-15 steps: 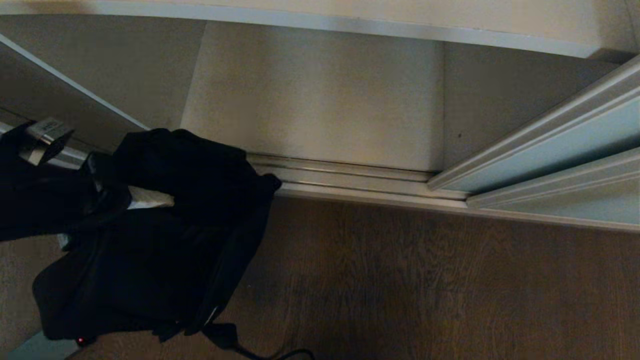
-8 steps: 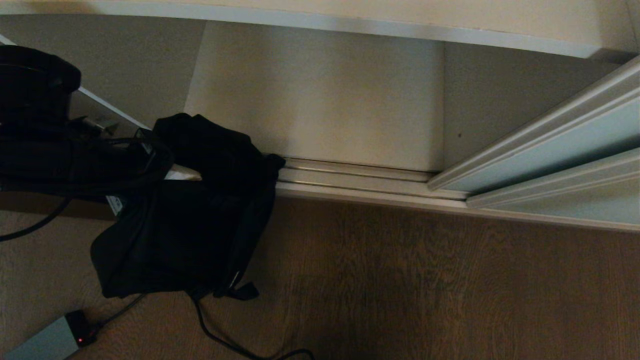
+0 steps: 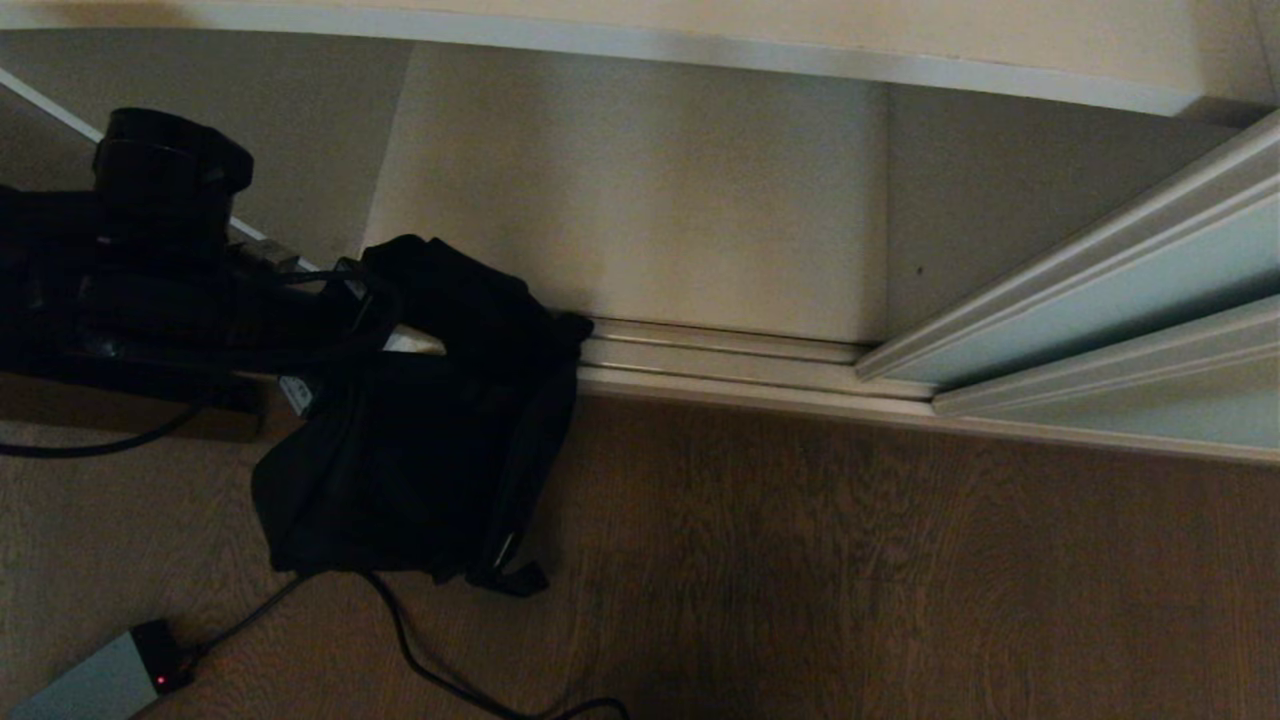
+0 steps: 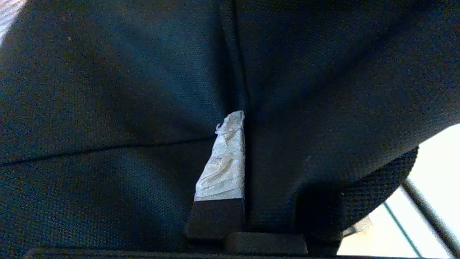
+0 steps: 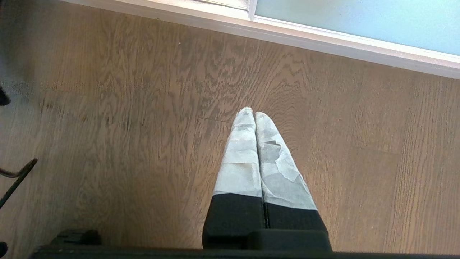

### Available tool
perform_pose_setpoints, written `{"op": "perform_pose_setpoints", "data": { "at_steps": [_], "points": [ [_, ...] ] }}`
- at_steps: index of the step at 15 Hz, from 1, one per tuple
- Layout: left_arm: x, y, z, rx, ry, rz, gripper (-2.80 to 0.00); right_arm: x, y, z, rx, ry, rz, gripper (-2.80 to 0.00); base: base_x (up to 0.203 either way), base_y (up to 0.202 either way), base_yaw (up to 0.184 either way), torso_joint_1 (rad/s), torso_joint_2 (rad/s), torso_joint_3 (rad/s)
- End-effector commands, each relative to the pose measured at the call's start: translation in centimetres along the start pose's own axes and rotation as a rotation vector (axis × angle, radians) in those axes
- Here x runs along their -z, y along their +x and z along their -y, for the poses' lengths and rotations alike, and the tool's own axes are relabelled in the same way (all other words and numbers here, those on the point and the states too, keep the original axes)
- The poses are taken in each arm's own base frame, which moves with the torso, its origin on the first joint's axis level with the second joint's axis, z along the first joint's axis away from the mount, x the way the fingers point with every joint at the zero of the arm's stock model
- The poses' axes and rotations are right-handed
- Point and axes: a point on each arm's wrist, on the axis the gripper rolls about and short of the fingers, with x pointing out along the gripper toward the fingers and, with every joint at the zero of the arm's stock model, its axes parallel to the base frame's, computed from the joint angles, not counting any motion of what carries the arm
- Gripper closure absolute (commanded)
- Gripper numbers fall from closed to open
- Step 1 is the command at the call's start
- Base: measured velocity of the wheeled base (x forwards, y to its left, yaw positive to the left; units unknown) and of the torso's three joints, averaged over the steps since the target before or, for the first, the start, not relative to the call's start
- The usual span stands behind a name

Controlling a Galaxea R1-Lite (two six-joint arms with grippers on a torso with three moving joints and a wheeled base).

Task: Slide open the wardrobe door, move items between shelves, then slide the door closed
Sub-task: Place the bag on the lower shelf

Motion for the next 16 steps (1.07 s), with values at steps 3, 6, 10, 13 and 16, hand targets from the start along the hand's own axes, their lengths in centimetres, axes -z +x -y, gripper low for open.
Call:
{"op": "perform_pose_setpoints", "data": {
  "at_steps": [3,6,10,13,16],
  "points": [
    [-2.4,4.5,0.3,-0.002,-0.053,-0.011,0.00,0.0,0.0,0.0,-0.001,0.000,0.002,0.00,0.000,0.000,0.000,0.000,0.00,0.000],
    [-4.0,6.7,0.8,0.017,-0.048,0.004,0.00,0.0,0.0,0.0,-0.001,0.000,0.002,0.00,0.000,0.000,0.000,0.000,0.00,0.000],
    [-6.2,7.2,3.2,0.106,0.003,0.081,0.00,0.0,0.0,0.0,-0.001,0.000,0.002,0.00,0.000,0.000,0.000,0.000,0.00,0.000],
    [-7.5,8.0,3.8,0.189,0.052,0.159,0.00,0.0,0.0,0.0,-0.001,0.000,0.002,0.00,0.000,0.000,0.000,0.000,0.00,0.000],
    [-8.4,8.3,3.7,0.182,0.066,0.277,0.00,0.0,0.0,0.0,-0.001,0.000,0.002,0.00,0.000,0.000,0.000,0.000,0.00,0.000]
  ]
}}
